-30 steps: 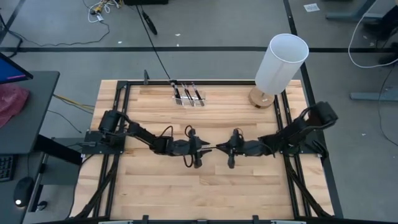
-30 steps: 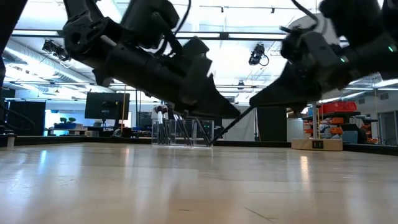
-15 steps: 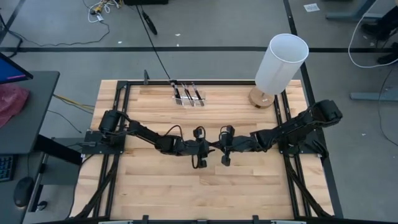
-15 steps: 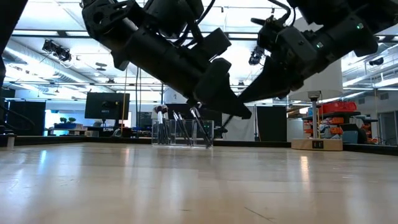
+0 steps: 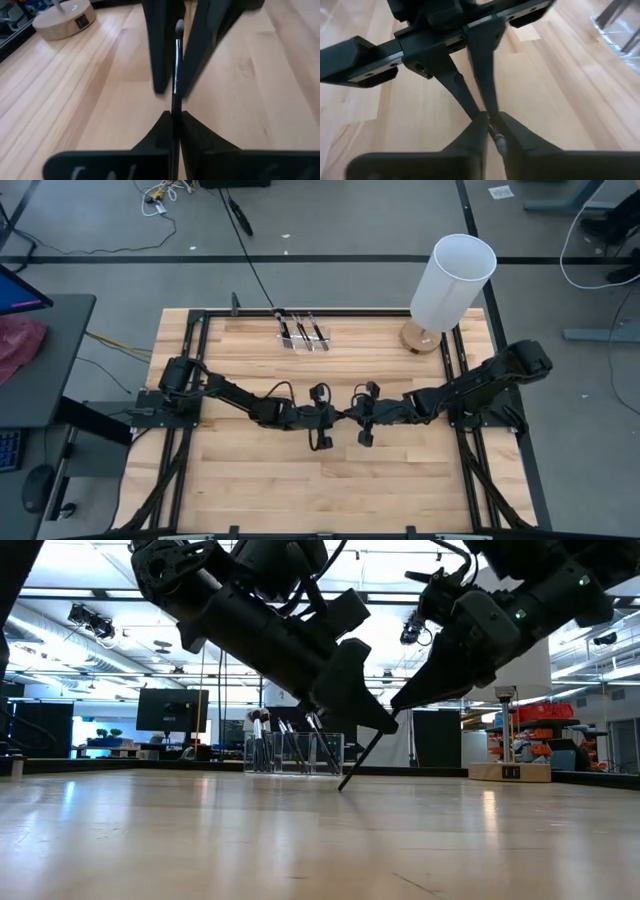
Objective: Put items in baskets/containers
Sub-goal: Put the black eyeshadow brush into the transparent organizer
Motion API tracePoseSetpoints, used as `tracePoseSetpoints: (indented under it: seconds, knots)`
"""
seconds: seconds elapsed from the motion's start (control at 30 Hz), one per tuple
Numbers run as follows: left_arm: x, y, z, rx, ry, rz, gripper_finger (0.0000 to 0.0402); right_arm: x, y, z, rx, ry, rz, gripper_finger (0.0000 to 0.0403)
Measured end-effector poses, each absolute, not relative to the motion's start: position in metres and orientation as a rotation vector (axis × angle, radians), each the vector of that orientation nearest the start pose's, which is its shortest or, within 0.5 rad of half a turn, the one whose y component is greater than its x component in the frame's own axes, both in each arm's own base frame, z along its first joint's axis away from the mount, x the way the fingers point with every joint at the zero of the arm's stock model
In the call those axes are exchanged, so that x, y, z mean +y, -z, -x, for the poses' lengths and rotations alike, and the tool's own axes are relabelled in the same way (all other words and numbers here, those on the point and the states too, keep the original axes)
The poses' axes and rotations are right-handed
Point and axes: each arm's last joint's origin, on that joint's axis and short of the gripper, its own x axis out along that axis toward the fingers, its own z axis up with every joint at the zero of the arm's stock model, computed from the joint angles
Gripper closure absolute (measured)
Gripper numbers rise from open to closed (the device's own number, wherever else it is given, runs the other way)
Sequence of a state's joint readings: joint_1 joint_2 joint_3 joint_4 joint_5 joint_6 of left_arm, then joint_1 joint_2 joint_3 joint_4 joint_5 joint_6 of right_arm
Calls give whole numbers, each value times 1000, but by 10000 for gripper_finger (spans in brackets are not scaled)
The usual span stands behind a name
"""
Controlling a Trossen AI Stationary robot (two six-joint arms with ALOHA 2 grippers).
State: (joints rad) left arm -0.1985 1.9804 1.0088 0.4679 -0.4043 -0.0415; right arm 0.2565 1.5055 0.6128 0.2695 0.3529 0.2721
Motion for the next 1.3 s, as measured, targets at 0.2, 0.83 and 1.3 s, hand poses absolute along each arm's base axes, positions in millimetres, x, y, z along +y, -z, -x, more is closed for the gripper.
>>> tracePoseSetpoints:
  seconds: [0.2,0.83,1.3]
  knots:
    - [-50,-136,-383,568,-303,-96,390,56,-174,-254,560,352,-50,290]
    - [89,-178,-289,-121,-719,165,390,53,-141,-199,192,332,-228,240]
    - [136,-143,-306,7,-936,51,381,56,-148,-200,131,280,-237,243]
